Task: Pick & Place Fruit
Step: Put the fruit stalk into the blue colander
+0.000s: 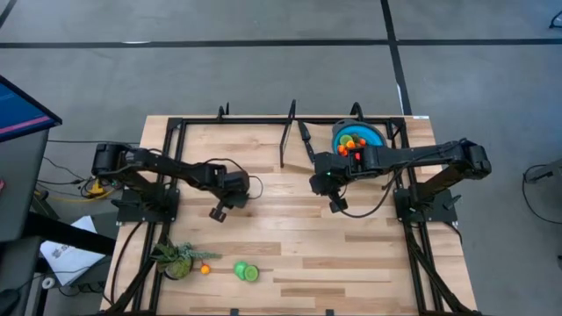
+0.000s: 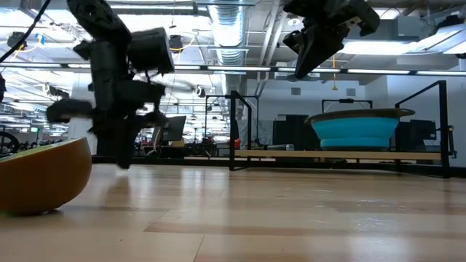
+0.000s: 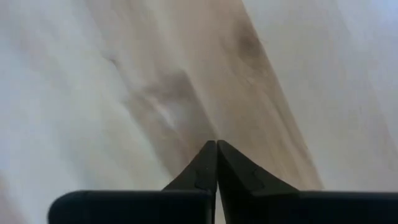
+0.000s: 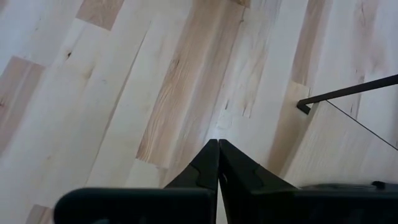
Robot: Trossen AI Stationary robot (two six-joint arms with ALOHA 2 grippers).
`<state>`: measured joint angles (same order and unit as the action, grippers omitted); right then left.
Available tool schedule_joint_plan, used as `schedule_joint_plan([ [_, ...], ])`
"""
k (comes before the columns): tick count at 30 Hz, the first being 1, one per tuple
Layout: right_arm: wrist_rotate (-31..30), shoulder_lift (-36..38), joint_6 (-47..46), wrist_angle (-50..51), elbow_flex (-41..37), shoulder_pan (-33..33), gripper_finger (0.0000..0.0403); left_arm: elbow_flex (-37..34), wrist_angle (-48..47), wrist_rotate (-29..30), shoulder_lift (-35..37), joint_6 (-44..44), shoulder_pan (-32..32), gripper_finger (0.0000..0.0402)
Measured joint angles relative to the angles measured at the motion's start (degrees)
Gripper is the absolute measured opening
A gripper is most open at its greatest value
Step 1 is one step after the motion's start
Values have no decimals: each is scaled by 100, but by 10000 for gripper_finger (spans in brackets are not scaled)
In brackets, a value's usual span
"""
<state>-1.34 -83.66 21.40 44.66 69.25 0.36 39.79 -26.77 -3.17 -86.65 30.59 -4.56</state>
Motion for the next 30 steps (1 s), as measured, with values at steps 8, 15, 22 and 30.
schedule_joint_plan([
  [8,-4,0,-94,137,61,38,1,216,699,229,609,-279,-21,0],
  [15,0,16,-379,981,625,174,0,221,2061,205,703,-900,-266,0],
  [22,-16,444,-854,1363,734,273,0,221,3483,6,702,-1019,-542,0],
  [30,-207,1255,-1191,1121,734,526,0,475,4284,-137,572,-1056,-812,0],
])
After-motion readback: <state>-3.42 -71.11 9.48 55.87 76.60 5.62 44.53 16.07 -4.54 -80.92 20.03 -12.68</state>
